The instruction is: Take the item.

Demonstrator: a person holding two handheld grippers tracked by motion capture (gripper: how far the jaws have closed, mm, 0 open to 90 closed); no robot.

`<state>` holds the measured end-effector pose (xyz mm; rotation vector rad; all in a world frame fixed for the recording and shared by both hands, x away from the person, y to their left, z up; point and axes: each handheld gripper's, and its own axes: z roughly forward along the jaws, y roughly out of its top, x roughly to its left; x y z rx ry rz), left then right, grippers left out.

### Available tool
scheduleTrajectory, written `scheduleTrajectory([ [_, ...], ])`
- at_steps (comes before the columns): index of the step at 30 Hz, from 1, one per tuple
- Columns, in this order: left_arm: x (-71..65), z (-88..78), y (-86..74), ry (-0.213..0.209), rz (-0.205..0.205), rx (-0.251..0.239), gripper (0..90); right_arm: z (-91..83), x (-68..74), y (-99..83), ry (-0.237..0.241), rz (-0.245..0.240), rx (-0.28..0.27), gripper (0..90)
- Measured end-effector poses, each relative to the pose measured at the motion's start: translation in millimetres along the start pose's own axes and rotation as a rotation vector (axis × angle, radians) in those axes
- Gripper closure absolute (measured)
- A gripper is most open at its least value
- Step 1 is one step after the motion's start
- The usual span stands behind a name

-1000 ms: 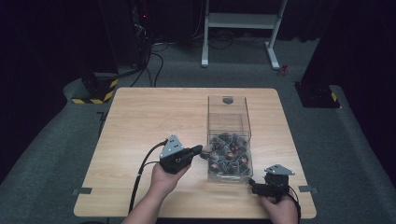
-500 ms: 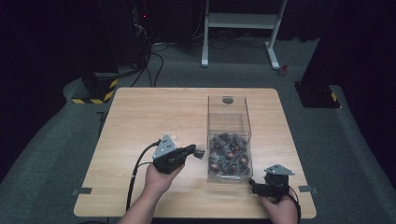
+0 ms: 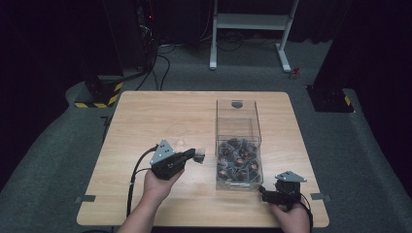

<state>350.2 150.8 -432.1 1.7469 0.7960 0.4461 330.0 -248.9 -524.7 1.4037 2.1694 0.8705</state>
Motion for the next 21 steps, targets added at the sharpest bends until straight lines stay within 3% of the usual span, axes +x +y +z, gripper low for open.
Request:
scheduleTrajectory([
  [21,25.4,-18.3,-2.9,0.072,-0.016,-0.009,89.9,0.0,0.0,0.0,0.000,0.000,0.000,8.1],
])
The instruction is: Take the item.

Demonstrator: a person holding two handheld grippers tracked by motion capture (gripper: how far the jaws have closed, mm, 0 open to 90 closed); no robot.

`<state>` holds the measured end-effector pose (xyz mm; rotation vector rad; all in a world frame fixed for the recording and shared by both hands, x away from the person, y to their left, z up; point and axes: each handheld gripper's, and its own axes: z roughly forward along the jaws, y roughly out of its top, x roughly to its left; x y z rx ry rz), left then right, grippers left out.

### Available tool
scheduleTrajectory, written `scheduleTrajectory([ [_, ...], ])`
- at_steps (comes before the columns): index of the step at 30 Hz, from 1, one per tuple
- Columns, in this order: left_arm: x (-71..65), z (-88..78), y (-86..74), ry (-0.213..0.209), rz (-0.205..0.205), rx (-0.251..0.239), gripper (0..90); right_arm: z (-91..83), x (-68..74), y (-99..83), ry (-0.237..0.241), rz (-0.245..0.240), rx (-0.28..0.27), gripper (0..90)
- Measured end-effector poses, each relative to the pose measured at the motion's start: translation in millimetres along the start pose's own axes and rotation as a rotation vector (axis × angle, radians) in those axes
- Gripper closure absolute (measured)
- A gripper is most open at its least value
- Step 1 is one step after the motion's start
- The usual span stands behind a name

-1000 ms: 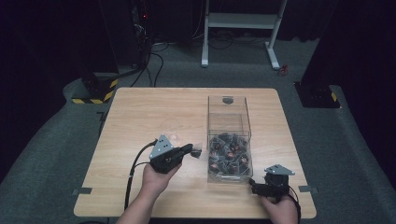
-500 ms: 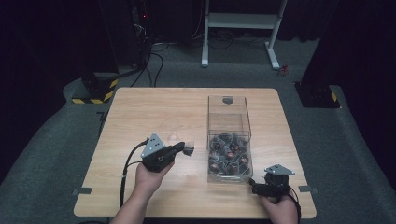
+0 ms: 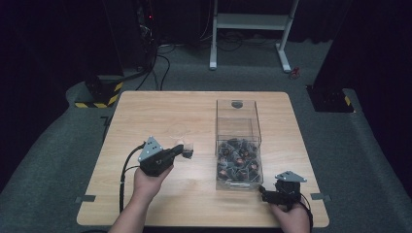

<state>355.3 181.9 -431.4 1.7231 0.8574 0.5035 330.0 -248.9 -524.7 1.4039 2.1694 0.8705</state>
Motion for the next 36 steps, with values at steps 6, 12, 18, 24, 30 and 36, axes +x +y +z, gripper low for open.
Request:
scheduleTrajectory([
  [6,6.4,-2.7,2.4,0.019,0.003,-0.003,89.9,0.0,0.0,0.0,0.000,0.000,0.000,8.1],
  [12,13.6,-5.4,7.8,0.044,0.008,-0.013,90.0,0.0,0.0,0.0,0.000,0.000,0.000,8.1],
  [18,22.2,-4.5,11.3,0.067,0.004,-0.017,90.0,0.0,0.0,0.0,0.000,0.000,0.000,8.1],
  [24,27.8,-2.4,17.0,0.080,0.008,-0.023,90.0,0.0,0.0,0.0,0.000,0.000,0.000,8.1],
  [30,32.0,0.8,19.1,0.092,0.008,-0.019,89.9,0.0,0.0,0.0,0.000,0.000,0.000,8.1],
  [36,37.0,4.3,25.8,0.104,0.011,-0.017,90.0,0.0,0.0,0.0,0.000,0.000,0.000,8.1],
])
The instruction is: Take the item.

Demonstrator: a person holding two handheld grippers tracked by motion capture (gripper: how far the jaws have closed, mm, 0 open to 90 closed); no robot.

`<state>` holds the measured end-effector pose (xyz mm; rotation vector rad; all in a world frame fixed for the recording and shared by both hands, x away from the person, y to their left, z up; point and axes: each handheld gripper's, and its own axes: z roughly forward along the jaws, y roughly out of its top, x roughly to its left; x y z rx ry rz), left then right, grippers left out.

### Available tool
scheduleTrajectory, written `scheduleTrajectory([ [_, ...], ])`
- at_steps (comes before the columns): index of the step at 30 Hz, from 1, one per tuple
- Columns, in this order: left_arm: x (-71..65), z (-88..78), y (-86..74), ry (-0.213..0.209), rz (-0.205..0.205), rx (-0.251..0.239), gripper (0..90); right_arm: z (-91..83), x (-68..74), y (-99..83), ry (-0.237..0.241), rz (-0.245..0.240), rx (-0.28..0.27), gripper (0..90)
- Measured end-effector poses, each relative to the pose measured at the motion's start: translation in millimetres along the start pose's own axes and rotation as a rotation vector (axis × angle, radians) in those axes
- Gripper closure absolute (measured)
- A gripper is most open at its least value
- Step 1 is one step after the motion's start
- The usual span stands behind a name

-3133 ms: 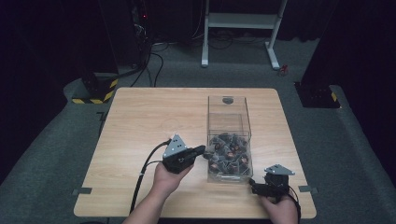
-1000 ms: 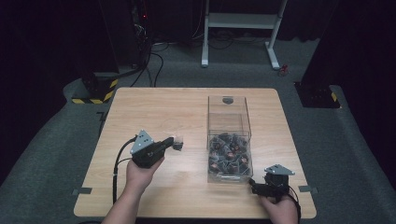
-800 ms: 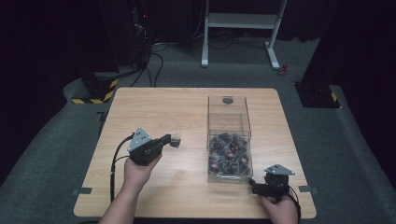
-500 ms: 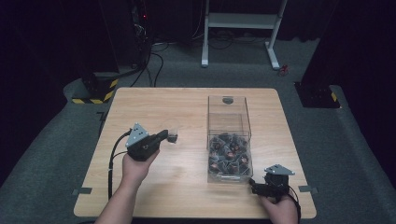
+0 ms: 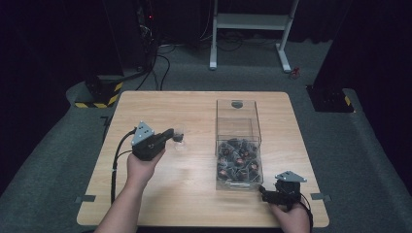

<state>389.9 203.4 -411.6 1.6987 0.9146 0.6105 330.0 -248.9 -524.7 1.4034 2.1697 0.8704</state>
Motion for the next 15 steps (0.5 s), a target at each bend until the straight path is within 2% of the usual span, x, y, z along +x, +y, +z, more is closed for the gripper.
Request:
scheduleTrajectory([
  [15,13.9,18.3,0.4,0.027,-0.013,0.032,89.9,0.0,0.0,0.0,0.000,0.000,0.000,8.1],
])
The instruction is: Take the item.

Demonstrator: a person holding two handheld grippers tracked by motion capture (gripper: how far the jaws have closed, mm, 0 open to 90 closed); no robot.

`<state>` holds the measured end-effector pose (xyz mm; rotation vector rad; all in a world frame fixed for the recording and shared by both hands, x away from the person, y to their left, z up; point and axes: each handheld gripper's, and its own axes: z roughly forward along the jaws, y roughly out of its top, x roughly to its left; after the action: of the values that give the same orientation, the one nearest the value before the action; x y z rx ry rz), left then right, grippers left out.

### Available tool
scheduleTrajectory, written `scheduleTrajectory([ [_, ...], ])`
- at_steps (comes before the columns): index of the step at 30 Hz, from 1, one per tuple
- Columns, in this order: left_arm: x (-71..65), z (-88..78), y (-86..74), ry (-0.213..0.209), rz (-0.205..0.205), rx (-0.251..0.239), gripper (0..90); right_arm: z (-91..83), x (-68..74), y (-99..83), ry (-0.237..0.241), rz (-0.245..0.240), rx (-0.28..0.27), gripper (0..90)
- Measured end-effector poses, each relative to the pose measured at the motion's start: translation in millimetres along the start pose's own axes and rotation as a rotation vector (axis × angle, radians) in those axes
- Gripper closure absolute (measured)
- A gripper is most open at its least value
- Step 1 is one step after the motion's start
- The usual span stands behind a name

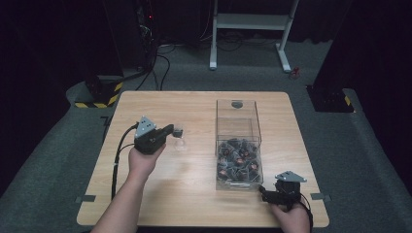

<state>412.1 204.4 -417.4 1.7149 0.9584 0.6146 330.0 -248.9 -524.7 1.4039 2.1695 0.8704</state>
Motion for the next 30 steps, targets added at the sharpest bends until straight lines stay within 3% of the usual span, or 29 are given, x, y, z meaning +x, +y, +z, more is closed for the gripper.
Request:
scheduleTrajectory([
  [14,11.6,15.4,-4.5,0.031,-0.016,0.032,89.9,0.0,0.0,0.0,0.000,0.000,0.000,8.1],
  [26,13.9,32.4,-12.6,0.055,-0.030,0.081,89.4,0.0,-0.1,0.0,0.000,-0.002,-0.001,8.2],
  [30,14.1,33.5,-13.0,0.057,-0.041,0.082,79.8,0.0,-0.2,0.0,0.000,-0.002,-0.001,8.2],
])
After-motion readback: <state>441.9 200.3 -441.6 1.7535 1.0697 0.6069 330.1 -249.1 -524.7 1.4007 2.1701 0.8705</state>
